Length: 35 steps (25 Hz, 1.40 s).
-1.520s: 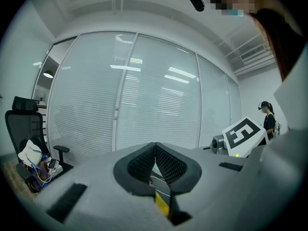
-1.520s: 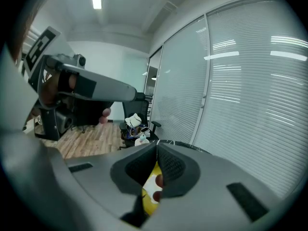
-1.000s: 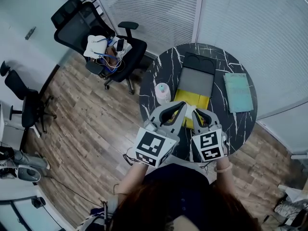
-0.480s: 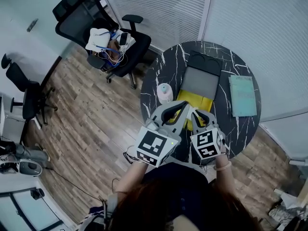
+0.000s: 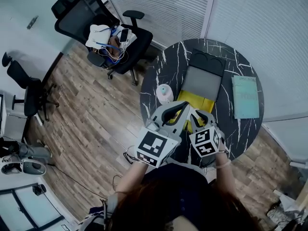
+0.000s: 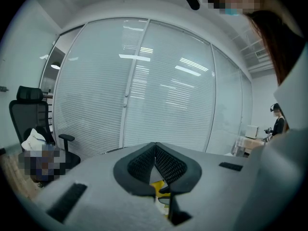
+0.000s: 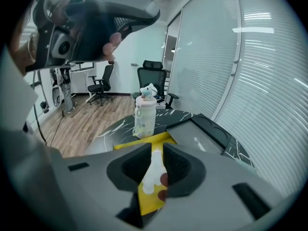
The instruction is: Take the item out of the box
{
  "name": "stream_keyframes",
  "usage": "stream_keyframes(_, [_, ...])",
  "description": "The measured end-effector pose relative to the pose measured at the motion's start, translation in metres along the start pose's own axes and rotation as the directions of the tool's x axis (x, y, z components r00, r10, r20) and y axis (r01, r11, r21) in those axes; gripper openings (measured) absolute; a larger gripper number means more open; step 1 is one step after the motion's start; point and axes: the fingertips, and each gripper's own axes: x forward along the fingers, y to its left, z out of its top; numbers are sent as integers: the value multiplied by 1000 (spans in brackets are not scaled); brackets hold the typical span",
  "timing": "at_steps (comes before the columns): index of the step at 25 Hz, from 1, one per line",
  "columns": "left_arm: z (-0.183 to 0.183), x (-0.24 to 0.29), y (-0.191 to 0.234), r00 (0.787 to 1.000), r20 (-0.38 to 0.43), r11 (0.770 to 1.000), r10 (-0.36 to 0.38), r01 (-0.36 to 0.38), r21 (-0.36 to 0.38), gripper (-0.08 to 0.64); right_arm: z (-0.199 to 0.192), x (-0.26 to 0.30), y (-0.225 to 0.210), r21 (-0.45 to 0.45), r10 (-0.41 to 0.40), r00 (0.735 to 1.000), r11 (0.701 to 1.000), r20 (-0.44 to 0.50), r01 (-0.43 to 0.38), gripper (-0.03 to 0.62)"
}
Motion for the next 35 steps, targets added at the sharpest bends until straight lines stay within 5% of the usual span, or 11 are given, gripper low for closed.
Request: stream_keyframes(35, [-37, 16, 14, 995, -101, 998, 17, -23, -59, 26, -69, 83, 17, -3, 86, 978, 996, -192, -88, 83])
